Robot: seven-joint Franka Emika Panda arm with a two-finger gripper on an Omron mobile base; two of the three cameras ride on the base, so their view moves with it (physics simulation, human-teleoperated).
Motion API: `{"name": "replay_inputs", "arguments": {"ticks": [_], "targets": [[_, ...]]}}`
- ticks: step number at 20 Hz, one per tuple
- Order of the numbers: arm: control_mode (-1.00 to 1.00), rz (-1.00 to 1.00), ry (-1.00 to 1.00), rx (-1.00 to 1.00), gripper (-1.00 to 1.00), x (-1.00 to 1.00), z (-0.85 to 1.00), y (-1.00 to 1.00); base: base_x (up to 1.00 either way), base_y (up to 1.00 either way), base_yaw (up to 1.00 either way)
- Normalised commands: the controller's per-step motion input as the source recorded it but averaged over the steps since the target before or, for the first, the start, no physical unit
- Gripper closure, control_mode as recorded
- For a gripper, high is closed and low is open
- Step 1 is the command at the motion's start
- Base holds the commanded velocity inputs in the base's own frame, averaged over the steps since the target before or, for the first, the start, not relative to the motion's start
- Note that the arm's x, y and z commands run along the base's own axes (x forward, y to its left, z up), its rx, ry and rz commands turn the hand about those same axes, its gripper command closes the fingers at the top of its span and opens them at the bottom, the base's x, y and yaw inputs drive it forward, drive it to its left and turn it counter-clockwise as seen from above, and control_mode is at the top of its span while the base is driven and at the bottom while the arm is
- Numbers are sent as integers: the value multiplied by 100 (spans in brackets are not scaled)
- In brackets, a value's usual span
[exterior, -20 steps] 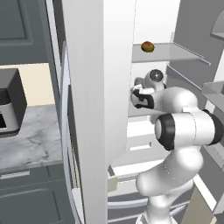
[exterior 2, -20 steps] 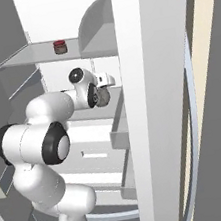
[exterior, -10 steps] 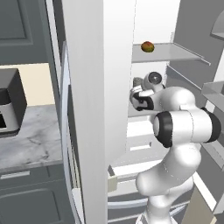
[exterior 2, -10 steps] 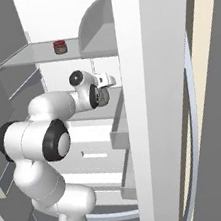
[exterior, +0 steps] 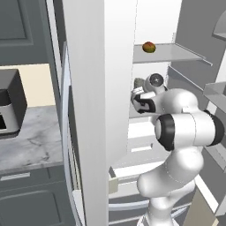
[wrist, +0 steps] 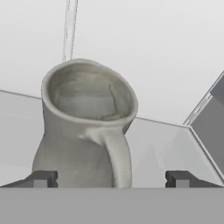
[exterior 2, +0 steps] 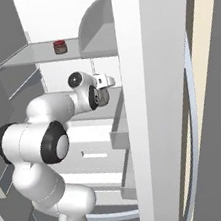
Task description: Move the jam and mango from the second highest shelf to the top shelf to make space. Then, place the pitcher from the counter on the cleared second highest shelf.
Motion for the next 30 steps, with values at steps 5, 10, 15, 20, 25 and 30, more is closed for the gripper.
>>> {"name": "replay_inputs", "arguments": {"ticks": [5,10,15,20,25,30], "targets": [[-100,0,0,0,-100,-41,24,10,0,0,0],[-100,4,0,1,-100,-72,36,0,0,0,0],[-100,13,0,8,-100,-100,31,2,0,0,0],[-100,16,0,5,-100,-100,40,15,0,0,0],[-100,12,0,0,-100,-100,90,39,0,0,0],[-100,2,-2,-4,-100,-99,92,57,0,0,0]]}}
